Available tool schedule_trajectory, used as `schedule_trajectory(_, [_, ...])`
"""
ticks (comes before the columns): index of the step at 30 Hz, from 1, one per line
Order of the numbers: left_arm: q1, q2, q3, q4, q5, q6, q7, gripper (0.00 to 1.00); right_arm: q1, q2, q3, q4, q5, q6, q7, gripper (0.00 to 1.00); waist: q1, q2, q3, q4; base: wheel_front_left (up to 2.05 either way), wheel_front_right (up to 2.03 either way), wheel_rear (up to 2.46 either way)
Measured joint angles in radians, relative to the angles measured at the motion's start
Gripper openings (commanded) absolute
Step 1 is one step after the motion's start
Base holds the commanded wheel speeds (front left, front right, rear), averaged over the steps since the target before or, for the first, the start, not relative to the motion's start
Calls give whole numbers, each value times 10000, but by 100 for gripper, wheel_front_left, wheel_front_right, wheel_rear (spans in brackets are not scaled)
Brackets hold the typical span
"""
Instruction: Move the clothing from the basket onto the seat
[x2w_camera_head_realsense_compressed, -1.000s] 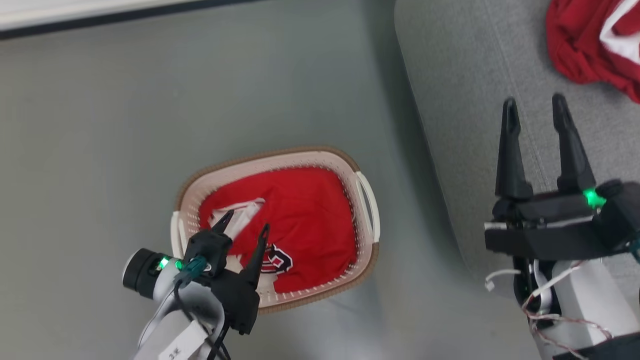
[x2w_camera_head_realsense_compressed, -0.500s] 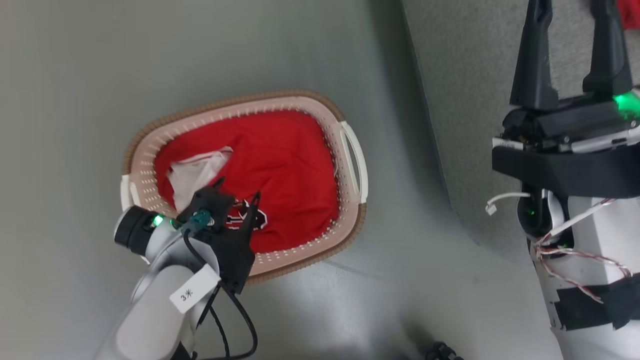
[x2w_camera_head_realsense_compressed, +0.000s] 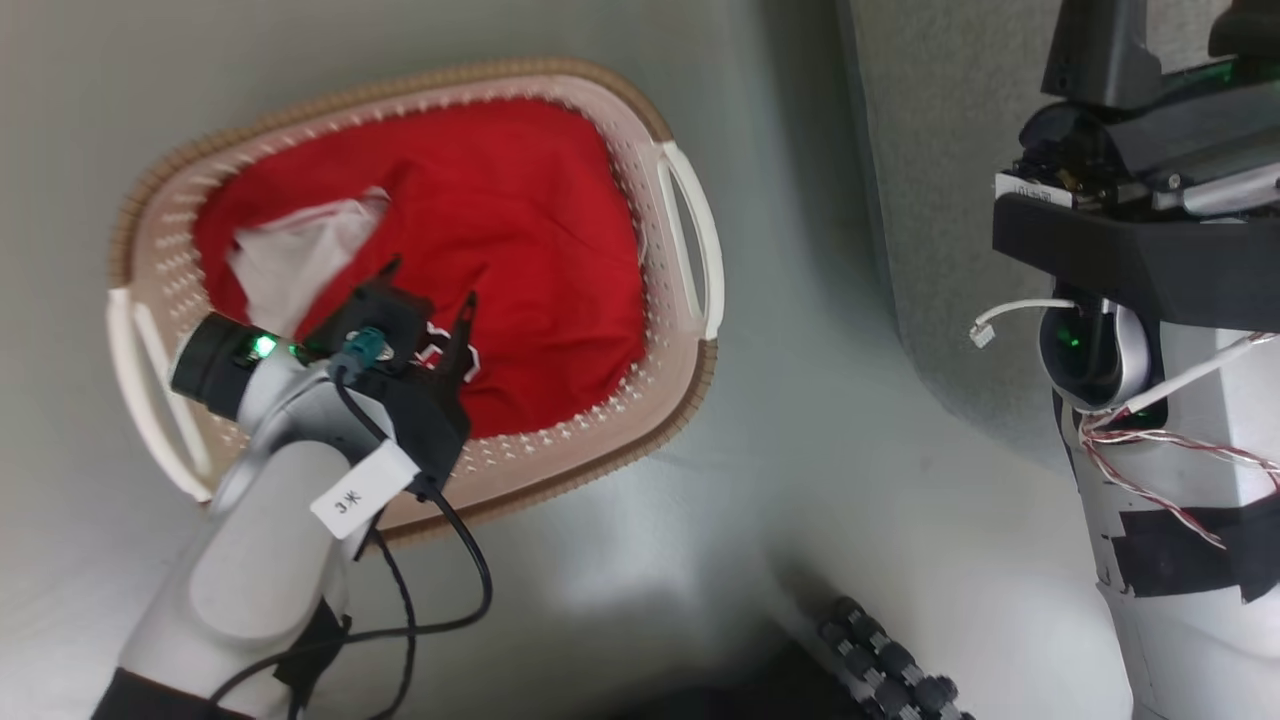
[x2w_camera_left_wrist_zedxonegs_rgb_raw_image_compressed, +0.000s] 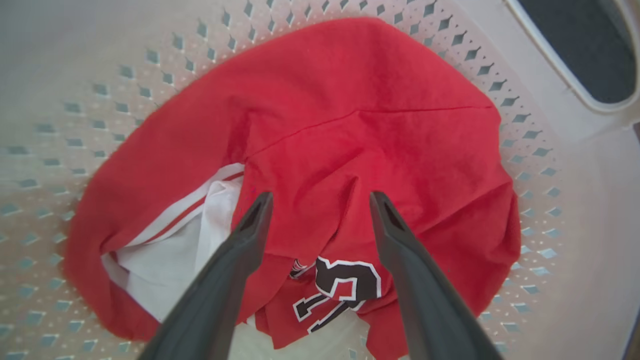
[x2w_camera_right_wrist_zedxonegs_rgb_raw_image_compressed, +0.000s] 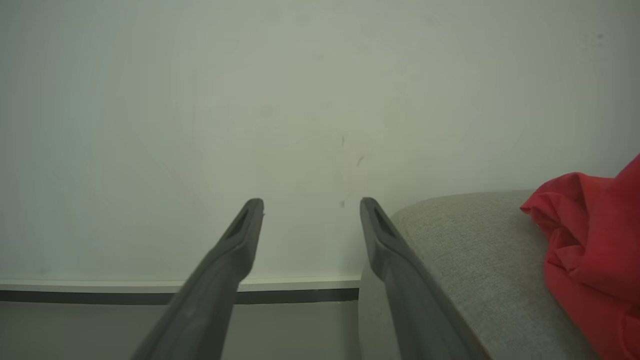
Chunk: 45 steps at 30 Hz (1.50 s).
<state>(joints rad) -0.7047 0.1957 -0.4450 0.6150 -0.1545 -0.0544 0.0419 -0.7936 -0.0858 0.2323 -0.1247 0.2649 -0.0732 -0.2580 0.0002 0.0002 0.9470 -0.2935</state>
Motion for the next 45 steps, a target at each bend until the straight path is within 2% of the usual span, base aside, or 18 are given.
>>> schedule_trajectory(5, [-245, 180, 10, 401, 199, -73, -86, 100, -205, 48, 15, 84, 75, 29, 0, 100, 0, 0, 528, -277, 0, 0, 0])
schedule_trajectory(14, [-553, 157, -42, 991, 286, -75, -276, 100, -250, 109, 63, 297, 75, 29, 0, 100, -1, 0, 897, -696, 0, 0, 0])
schedule_trajectory(26, [-1115, 318, -81, 1939, 451, -56, -384, 100, -251, 203, 182, 311, 77, 29, 0, 100, -2, -2, 929, -927, 0, 0, 0])
schedule_trajectory(40, [-1543, 226, -322, 3016, 777, 105, -351, 100, -134, 236, 236, 311, 86, 29, 0, 100, -2, -2, 839, -1117, 0, 0, 0])
schedule_trajectory(41, [-1559, 199, -349, 3091, 834, 115, -349, 96, -128, 236, 236, 307, 86, 29, 0, 100, -2, -2, 831, -1127, 0, 0, 0])
schedule_trajectory(43, [-1576, 151, -401, 3214, 874, 128, -349, 58, -114, 236, 234, 305, 86, 29, 0, 100, -2, -2, 820, -1142, 0, 0, 0])
schedule_trajectory(44, [-1591, 134, -422, 3271, 874, 174, -347, 29, -106, 240, 234, 307, 86, 29, 0, 100, -1, -2, 816, -1146, 0, 0, 0])
schedule_trajectory(45, [-1623, 115, -441, 3363, 882, 194, -345, 20, -102, 240, 234, 307, 86, 29, 0, 100, -2, -2, 812, -1150, 0, 0, 0])
